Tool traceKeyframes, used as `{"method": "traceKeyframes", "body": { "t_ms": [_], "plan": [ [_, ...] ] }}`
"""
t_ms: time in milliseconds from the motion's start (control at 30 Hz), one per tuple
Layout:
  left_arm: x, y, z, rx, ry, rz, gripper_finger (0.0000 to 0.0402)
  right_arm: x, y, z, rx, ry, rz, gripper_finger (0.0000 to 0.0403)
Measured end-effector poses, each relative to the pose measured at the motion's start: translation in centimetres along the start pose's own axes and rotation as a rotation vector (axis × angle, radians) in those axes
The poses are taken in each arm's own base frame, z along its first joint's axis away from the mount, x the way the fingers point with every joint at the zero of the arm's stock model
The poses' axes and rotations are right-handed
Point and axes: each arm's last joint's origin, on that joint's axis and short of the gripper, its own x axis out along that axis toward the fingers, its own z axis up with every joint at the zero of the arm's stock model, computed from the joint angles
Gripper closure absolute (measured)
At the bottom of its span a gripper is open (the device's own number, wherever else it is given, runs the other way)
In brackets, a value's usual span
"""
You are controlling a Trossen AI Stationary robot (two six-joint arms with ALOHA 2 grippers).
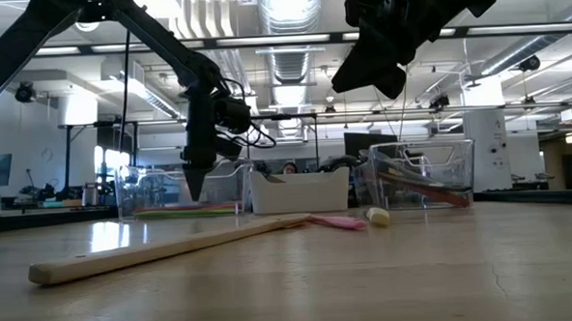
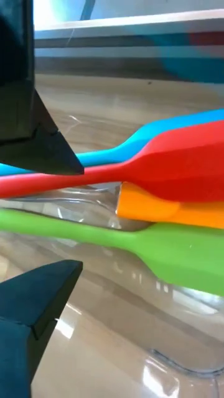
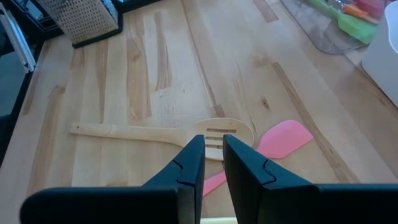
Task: Pick & Place Kitchen Items
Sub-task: Put the white knife into the white bin
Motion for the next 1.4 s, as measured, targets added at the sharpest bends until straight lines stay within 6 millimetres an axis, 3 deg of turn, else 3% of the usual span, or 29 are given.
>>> {"method": "traceKeyframes", "body": {
  "t_ms": [200, 367, 833, 1100, 1400],
  "plan": [
    [-0.5, 0.0, -0.3, 0.005, 0.048, 0.030, 0.0165, 0.0, 0.0, 0.0, 0.000, 0.000, 0.000, 0.0351],
    [-2.2, 0.4, 0.0, -0.019, 0.057, 0.068, 0.0165, 0.0, 0.0, 0.0, 0.000, 0.001, 0.001, 0.0351],
    [-10.6, 0.3, 0.2, -0.146, -0.024, 0.058, 0.0168, 0.0, 0.0, -0.1, -0.003, 0.006, -0.001, 0.0351],
    [-16.7, -2.9, -2.5, -0.169, -0.225, 0.001, 0.0168, -0.5, 0.2, -0.2, -0.023, -0.003, -0.073, 0.0351],
    [-22.2, -8.8, -6.8, -0.187, -0.483, -0.014, 0.0168, -1.7, 1.1, -0.9, -0.048, -0.012, -0.213, 0.0351]
  ]
}}
